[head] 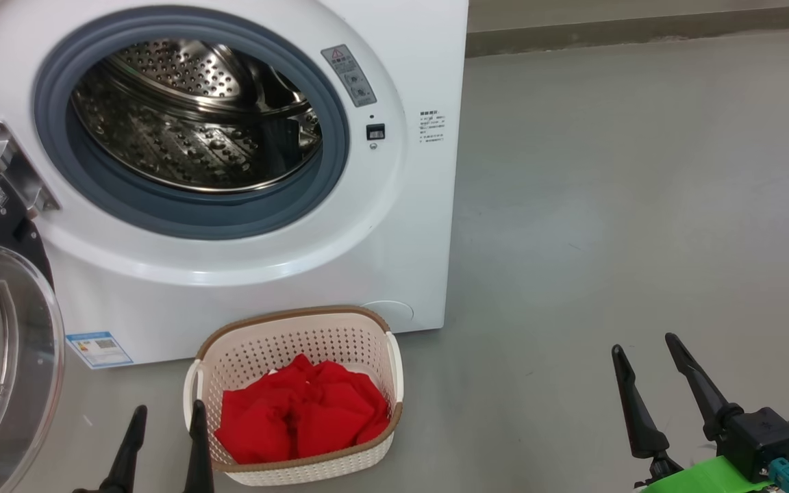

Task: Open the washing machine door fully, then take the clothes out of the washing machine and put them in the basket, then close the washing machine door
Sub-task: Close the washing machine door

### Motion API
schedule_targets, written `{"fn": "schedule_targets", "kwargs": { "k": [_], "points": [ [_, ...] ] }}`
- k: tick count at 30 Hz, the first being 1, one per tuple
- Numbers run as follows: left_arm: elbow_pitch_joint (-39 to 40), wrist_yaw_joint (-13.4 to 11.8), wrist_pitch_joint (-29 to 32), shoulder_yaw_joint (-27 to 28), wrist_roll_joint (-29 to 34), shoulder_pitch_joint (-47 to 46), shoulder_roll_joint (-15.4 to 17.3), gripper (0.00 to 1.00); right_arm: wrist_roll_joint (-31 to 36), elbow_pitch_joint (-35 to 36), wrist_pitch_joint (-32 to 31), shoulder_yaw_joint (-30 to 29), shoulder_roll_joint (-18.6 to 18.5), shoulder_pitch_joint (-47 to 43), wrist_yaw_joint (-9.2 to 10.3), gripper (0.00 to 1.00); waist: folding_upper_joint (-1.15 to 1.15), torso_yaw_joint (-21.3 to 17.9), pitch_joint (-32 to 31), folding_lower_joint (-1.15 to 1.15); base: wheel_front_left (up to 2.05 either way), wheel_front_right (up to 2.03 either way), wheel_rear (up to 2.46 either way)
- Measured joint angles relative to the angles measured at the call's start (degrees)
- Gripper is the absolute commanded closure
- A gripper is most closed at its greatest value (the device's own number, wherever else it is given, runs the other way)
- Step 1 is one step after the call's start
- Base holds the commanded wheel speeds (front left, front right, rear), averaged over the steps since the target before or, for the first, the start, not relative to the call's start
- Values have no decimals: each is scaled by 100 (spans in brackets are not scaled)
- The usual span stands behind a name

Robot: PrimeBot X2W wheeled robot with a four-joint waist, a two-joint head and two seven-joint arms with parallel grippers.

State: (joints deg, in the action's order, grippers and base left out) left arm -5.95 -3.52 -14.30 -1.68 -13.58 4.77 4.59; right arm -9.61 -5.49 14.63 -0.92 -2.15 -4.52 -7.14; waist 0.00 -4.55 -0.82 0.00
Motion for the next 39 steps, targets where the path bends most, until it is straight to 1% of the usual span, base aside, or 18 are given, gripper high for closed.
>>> {"fn": "schedule_targets", "kwargs": {
  "k": [7, 9, 17, 21, 27, 32, 39],
  "points": [
    [14, -18, 0, -27, 44, -1, 2, 0, -1, 2, 0, 1, 0, 0, 0, 0, 0, 23, 30, 0, 0, 0, 0],
    [46, -101, 0, -32, 107, -1, 4, 0, -4, 3, 0, -2, 0, 0, 0, 0, 0, 57, 36, 0, 0, 0, 0],
    [230, -252, 0, -32, 153, -3, 7, 0, -9, 11, 0, 9, 0, 0, 0, 0, 0, 311, 43, 0, 0, 0, 0],
    [358, -263, 1, -33, 157, -3, 13, 0, -57, 22, 0, 20, 0, 0, 0, 0, 0, 513, 42, 0, 0, 0, 0],
    [486, -359, 7, -29, 194, -1, 33, 0, -56, 27, 0, 107, 0, 1, 0, 0, 0, 895, 35, 0, 0, 0, 0],
    [563, -379, 18, -29, 194, 0, 48, 0, -56, 37, 0, 170, 0, 2, 0, 0, 0, 1267, 31, 0, 0, 0, 0],
    [701, -489, 18, -11, 196, 3, 81, 0, -46, 57, 0, 244, -1, 3, 0, 0, 0, 1831, 35, 0, 0, 0, 0]
  ]
}}
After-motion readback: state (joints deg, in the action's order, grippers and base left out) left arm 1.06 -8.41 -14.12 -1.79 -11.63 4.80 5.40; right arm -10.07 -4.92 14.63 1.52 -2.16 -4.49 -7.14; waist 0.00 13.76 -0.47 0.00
